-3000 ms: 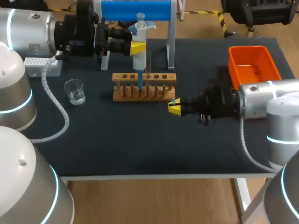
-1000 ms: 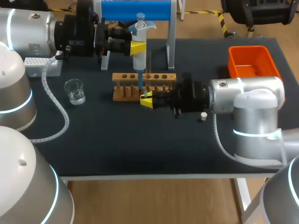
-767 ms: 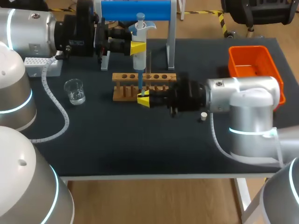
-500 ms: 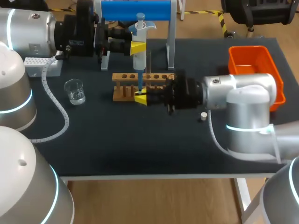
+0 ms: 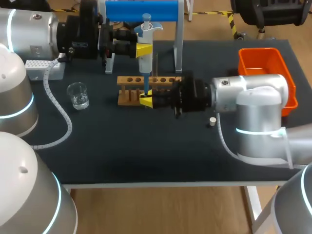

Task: Invert the test tube, pick up the pipette, mount the tip to pipette, aspirate from beaker and dispense into the tube, eject the tip, return the pipette, and cap with the stopper.

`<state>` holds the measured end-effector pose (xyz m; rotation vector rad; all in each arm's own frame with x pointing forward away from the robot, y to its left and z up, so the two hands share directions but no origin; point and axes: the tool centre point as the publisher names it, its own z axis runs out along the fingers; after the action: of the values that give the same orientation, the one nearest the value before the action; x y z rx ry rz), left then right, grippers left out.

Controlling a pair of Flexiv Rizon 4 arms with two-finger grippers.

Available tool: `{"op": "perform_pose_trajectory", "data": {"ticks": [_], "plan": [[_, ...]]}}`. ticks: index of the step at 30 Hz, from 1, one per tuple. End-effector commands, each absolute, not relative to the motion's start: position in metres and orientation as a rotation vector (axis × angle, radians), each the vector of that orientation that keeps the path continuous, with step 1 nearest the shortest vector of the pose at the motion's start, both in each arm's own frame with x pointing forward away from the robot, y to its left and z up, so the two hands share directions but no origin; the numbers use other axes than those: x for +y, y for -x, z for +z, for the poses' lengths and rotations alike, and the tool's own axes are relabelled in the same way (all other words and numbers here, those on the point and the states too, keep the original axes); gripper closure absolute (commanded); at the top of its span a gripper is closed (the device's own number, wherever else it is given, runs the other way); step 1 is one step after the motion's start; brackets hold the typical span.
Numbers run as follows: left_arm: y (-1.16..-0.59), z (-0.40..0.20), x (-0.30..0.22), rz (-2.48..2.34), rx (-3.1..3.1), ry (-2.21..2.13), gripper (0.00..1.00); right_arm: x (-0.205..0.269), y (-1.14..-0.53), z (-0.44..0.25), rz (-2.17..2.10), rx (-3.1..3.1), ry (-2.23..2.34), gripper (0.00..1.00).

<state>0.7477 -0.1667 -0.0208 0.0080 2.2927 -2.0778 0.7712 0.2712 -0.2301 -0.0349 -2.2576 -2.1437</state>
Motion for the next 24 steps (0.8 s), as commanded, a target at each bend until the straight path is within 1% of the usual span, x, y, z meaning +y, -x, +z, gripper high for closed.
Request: {"op": "perform_pose_trajectory", "data": {"ticks": [1, 24], "plan": [[-0.748, -0.021, -0.166, -2.078, 2.293, -0.011, 1.00, 0.266, -0.769, -0.227, -2.147, -2.258, 0.034, 1.00], [-0.748, -0.021, -0.166, -2.078, 2.293, -0.011, 1.00, 0.268, -0.767, -0.234, -2.124, -2.264, 0.041, 1.00]]}}
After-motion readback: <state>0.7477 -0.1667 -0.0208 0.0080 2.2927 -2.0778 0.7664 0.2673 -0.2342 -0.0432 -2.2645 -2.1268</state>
